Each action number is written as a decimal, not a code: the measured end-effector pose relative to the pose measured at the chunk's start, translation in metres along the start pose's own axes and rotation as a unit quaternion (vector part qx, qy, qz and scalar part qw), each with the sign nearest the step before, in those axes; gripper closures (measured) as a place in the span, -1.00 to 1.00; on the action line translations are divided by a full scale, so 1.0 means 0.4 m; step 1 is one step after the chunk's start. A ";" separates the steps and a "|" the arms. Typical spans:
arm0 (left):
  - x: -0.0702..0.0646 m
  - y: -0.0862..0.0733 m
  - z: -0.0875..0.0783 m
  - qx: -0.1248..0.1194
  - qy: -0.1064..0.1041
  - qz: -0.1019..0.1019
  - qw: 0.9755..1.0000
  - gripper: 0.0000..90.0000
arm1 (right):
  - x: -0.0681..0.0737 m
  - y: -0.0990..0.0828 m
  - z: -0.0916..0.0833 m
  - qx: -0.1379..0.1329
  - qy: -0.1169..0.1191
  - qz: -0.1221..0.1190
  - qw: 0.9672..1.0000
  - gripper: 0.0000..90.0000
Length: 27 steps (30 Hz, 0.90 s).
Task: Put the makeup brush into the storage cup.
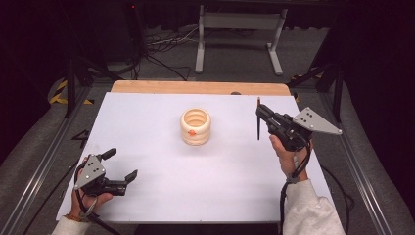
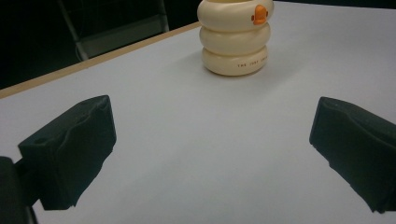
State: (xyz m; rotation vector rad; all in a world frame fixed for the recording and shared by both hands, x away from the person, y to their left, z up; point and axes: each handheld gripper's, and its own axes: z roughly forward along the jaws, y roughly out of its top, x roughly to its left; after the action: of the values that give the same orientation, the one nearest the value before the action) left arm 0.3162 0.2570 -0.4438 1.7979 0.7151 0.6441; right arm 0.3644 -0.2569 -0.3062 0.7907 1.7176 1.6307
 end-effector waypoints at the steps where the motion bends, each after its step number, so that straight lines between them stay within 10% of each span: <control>1: 0.000 0.000 0.000 0.000 0.000 0.000 1.000 -0.97 | 0.000 0.000 0.000 0.000 0.000 0.000 1.000 0.88; 27: -0.001 -0.002 -0.001 -0.004 -0.008 -0.003 1.000 -0.97 | 0.039 0.013 0.145 -0.045 0.055 0.004 0.997 0.88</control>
State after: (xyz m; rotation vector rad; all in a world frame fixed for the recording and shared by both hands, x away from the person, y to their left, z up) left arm 0.3156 0.2571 -0.4446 1.7905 0.7051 0.6281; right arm 0.4004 -0.2084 -0.3035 0.6766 1.7040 1.7732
